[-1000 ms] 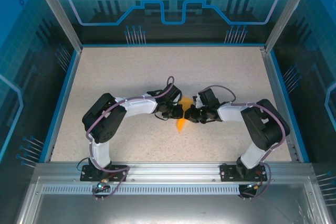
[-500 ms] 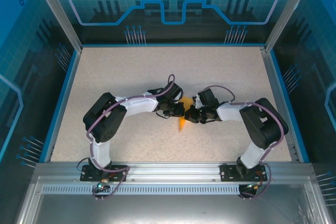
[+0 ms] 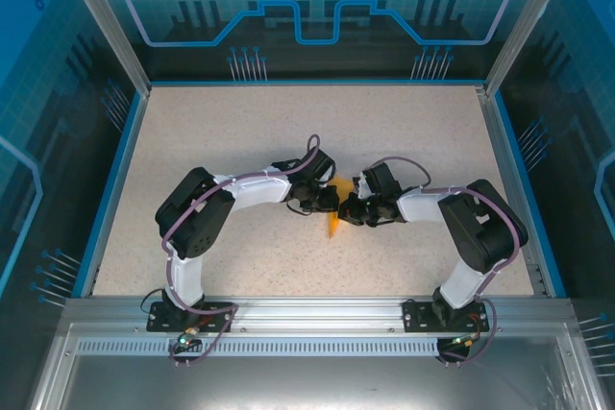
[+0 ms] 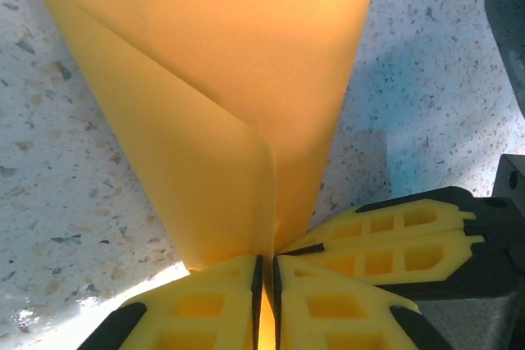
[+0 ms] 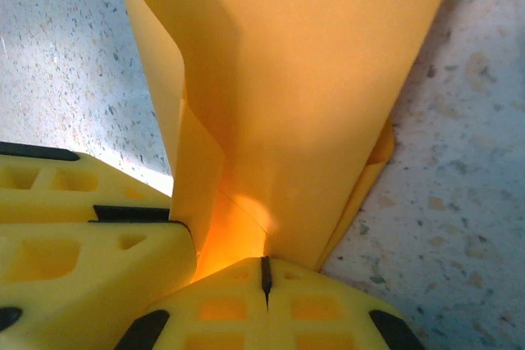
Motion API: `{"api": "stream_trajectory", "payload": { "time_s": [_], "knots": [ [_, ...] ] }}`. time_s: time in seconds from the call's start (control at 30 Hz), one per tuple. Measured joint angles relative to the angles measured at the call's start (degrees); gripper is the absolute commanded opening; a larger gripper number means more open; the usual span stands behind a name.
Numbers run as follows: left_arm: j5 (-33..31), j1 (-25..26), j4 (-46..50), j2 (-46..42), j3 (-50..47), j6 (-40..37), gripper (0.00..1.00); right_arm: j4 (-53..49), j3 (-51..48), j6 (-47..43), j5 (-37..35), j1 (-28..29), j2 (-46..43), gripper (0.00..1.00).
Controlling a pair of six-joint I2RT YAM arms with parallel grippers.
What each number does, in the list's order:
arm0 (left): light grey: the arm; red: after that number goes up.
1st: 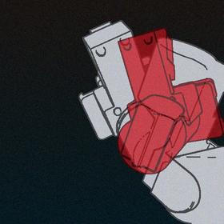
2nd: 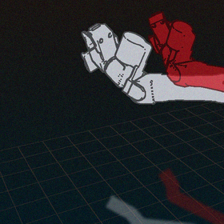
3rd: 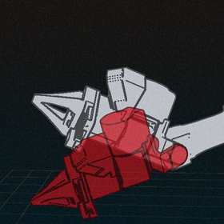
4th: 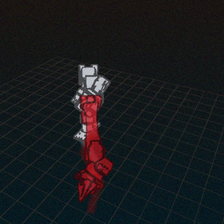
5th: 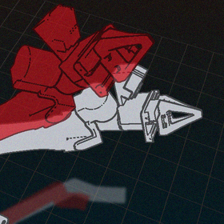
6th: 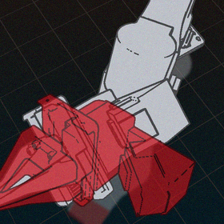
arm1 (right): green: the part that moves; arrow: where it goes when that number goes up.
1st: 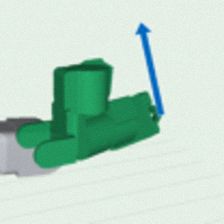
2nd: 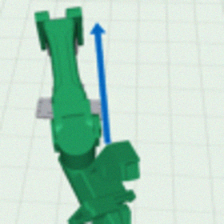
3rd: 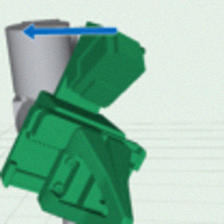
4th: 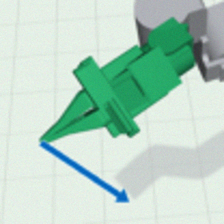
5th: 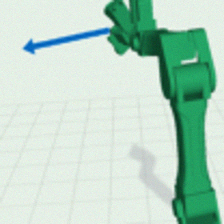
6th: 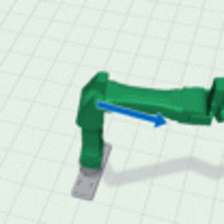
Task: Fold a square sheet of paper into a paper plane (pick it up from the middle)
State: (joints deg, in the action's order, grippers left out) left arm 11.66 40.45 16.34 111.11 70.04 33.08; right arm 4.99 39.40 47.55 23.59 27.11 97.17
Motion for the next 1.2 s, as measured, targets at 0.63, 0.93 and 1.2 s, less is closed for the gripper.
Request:
{"api": "stream_trajectory", "payload": {
  "time_s": [0.63,0.93,1.2],
  "knots": [
    [0.4,0.1,-0.4,1.4,-0.1,-1.7,0.13,1.5,-2.1,0.8,0.5,-1.0,-2.2,0.05],
    [0.2,0.1,-0.4,1.4,-0.1,-2.1,0.14,0.8,-1.2,0.8,0.5,-2.0,-2.7,0.05],
    [0.2,0.2,-0.8,1.4,-0.1,-2.2,0.15,0.5,0.1,-0.1,0.4,-2.2,-0.4,0.05]
  ]
}}
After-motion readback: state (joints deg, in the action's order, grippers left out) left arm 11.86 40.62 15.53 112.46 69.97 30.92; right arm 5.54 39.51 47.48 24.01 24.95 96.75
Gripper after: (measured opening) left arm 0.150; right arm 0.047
